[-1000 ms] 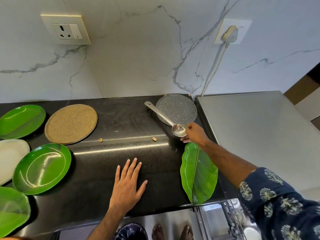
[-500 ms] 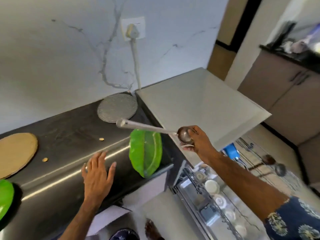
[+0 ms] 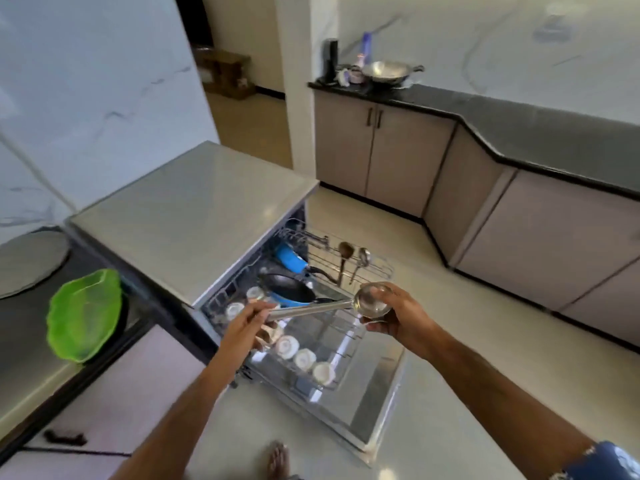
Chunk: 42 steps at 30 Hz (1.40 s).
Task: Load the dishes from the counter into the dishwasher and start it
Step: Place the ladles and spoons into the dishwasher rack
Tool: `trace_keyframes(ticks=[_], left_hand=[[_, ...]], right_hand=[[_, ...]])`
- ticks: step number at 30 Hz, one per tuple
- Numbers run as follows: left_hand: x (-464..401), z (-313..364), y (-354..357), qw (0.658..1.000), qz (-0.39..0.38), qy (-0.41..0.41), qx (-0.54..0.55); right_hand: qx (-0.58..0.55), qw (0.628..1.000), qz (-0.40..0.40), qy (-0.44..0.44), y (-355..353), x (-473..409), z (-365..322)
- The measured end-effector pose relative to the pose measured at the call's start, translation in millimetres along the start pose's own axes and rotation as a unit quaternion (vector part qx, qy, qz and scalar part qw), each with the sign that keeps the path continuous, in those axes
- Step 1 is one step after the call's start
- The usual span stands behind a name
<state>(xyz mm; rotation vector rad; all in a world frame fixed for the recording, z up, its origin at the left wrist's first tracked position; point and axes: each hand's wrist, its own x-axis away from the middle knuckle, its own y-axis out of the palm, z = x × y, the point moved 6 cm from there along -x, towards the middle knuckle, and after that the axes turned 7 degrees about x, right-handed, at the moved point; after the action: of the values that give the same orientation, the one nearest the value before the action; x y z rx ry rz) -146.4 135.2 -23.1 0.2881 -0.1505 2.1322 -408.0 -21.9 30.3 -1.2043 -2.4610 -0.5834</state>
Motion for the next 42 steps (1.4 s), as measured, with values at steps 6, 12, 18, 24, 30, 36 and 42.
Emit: trace_keyframes(ticks=[6, 12, 18, 24, 30, 36, 42], left_hand=[[-12, -26, 100, 0.997, 0.001, -0.072, 0.012], [-60, -50, 156, 0.995, 0.019, -0.096, 0.002], [-143, -73, 200, 0.987, 0.082, -0.132, 0.033], [-200, -66, 234, 0.988, 0.071, -0.138, -0.002], [-232, -81, 227, 0.981, 0.110, -0.159, 0.002], [-241, -118, 230, 0.949, 0.217, -0.229, -0.012], [-248, -158, 283, 0.917, 0.263, -0.295, -0.047]], right_hand=[[-0.035, 0.999, 0.012, -0.034, -79, 2, -13], [0.042, 0.998, 0.029, -0.029, -131, -41, -33], [0.180, 0.982, -0.052, -0.010, -176, -113, -65], [0.252, 0.964, -0.084, -0.007, -200, -206, -116], [0.299, 0.949, -0.097, -0.022, -189, -301, -155], [0.361, 0.917, -0.146, -0.083, -168, -405, -166], [0.393, 0.879, -0.247, -0.107, -156, -495, -149]])
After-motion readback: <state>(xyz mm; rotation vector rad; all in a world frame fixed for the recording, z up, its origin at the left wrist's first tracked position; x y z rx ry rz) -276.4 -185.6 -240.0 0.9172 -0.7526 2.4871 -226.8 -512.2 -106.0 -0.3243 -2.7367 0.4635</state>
